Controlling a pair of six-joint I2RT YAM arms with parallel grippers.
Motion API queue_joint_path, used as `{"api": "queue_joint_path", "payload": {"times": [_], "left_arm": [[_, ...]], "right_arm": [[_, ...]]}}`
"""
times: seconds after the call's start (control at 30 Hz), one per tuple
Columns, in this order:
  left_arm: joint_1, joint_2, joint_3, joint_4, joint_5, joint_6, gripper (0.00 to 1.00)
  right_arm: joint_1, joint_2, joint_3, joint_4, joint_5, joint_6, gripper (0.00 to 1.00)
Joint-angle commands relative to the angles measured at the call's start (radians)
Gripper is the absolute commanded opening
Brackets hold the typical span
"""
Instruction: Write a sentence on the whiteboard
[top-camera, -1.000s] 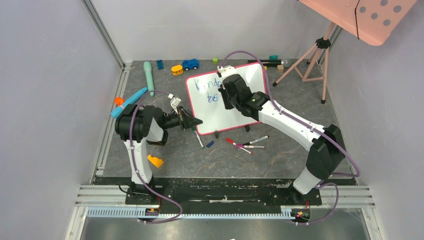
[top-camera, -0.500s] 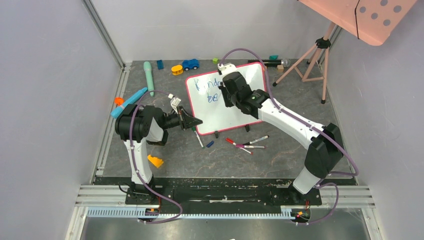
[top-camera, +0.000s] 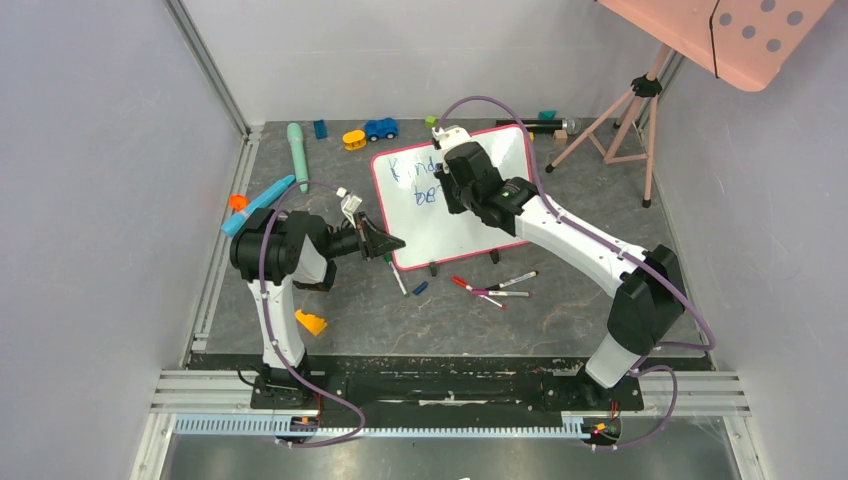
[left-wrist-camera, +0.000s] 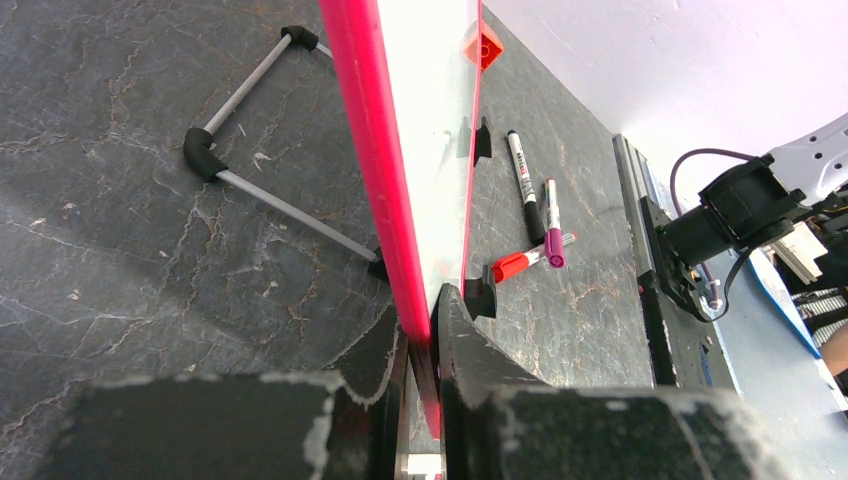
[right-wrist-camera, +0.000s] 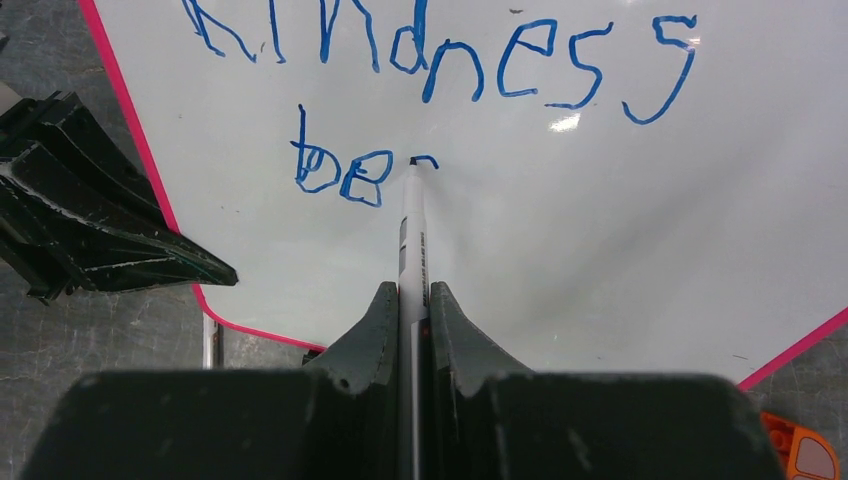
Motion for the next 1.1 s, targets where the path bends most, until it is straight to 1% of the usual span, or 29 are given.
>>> {"api": "queue_joint_path", "payload": {"times": [0.0, 0.5, 0.63, 0.87, 1.07], "left_arm": [[0.002, 0.031, -0.017, 0.037, -0.090, 0.217, 0.04], [0.002, 0.030, -0.018, 0.037, -0.092, 0.216, 0.05], [0.002, 0.030, -0.018, 0.037, -0.090, 0.218, 0.05], [0.002, 0.029, -0.019, 0.037, -0.089, 0.216, 0.05], [0.002, 0.029, -0.017, 0.037, -0.088, 0.216, 0.05]], "right_arm": [[-0.006, -0.002, -0.001, 0.017, -0.021, -0.008, 0.00], [-0.008, -0.027, -0.035, -0.013, -0.002, -0.002, 0.00], [-0.009, -0.026, -0.024, -0.028, 0.035, 0.001, 0.00], [-0.011, -0.027, -0.016, -0.028, 0.058, 0.004, 0.00], [-0.017, -0.010, 0.022, -0.032, 0.071, 0.000, 0.00]]}}
